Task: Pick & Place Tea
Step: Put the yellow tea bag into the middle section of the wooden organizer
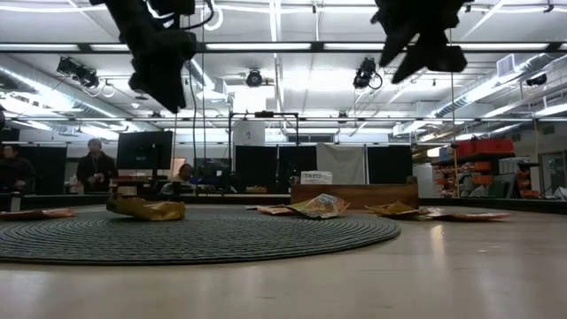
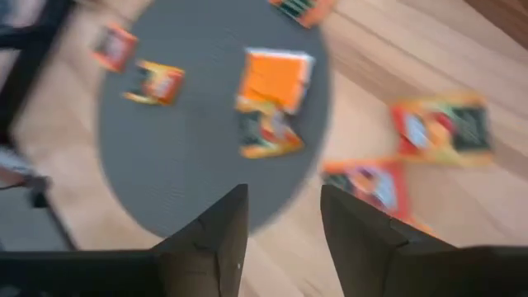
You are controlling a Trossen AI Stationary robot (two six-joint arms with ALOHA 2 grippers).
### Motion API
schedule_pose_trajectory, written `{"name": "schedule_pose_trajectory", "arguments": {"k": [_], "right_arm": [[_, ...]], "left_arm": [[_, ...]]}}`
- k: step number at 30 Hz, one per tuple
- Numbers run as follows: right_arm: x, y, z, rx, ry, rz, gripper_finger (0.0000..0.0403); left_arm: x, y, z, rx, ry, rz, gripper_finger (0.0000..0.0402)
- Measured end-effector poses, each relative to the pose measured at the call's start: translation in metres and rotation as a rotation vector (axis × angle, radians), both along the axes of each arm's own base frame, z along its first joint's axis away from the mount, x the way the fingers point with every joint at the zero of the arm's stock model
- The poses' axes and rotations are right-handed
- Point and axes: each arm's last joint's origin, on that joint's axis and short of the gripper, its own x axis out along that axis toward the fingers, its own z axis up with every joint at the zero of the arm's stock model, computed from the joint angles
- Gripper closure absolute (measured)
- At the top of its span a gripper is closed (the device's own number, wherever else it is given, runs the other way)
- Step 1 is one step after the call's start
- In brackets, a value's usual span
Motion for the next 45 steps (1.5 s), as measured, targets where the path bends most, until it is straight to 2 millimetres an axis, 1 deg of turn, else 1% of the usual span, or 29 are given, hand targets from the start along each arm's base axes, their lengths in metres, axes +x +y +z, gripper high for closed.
{"name": "schedule_pose_trajectory", "arguments": {"k": [3, 6, 9, 12, 14, 19, 22, 25, 29, 33, 39, 41, 45], "right_arm": [[-0.007, -0.001, -0.005, 0.021, 0.088, -0.053, 0.0243], [-0.014, -0.002, -0.008, 0.026, 0.158, -0.135, 0.0243], [-0.019, -0.006, -0.013, 0.020, 0.217, -0.277, 0.0243], [-0.020, -0.012, -0.023, 0.019, 0.242, -0.347, 0.0243], [-0.017, -0.018, -0.029, 0.033, 0.238, -0.376, 0.0243], [-0.010, -0.032, -0.055, 0.093, 0.289, -0.489, 0.0243], [-0.002, -0.041, -0.069, 0.080, 0.304, -0.492, 0.0243], [0.005, -0.053, -0.082, 0.045, 0.338, -0.438, 0.0243], [0.010, -0.073, -0.099, 0.052, 0.423, -0.390, 0.0243], [0.013, -0.086, -0.110, 0.037, 0.451, -0.362, 0.0243], [0.017, -0.097, -0.120, 0.011, 0.468, -0.320, 0.0243], [0.017, -0.098, -0.126, 0.016, 0.460, -0.314, 0.0243], [0.013, -0.096, -0.142, 0.043, 0.426, -0.324, 0.0243]], "left_arm": [[0.004, -0.004, 0.000, 0.002, -0.017, -0.019, 0.0201], [0.006, -0.007, -0.001, 0.000, -0.013, -0.033, 0.0198], [0.008, -0.010, 0.000, 0.000, -0.028, -0.032, 0.0201], [0.009, -0.013, 0.000, 0.001, -0.029, -0.037, 0.0204], [0.009, -0.015, 0.000, 0.002, -0.028, -0.043, 0.0204], [0.010, -0.016, 0.000, -0.003, -0.040, -0.034, 0.0204], [0.010, -0.016, 0.000, -0.007, -0.044, -0.025, 0.0204], [0.010, -0.016, 0.000, -0.012, -0.046, -0.018, 0.0204], [0.010, -0.016, 0.000, -0.022, -0.052, -0.001, 0.0204], [0.010, -0.016, 0.000, -0.037, -0.059, 0.022, 0.0204], [0.012, -0.023, 0.000, -0.051, -0.068, 0.011, 0.0204], [0.013, -0.026, 0.000, -0.055, -0.072, 0.015, 0.0204], [0.014, -0.031, 0.000, -0.050, -0.076, 0.021, 0.0204]]}}
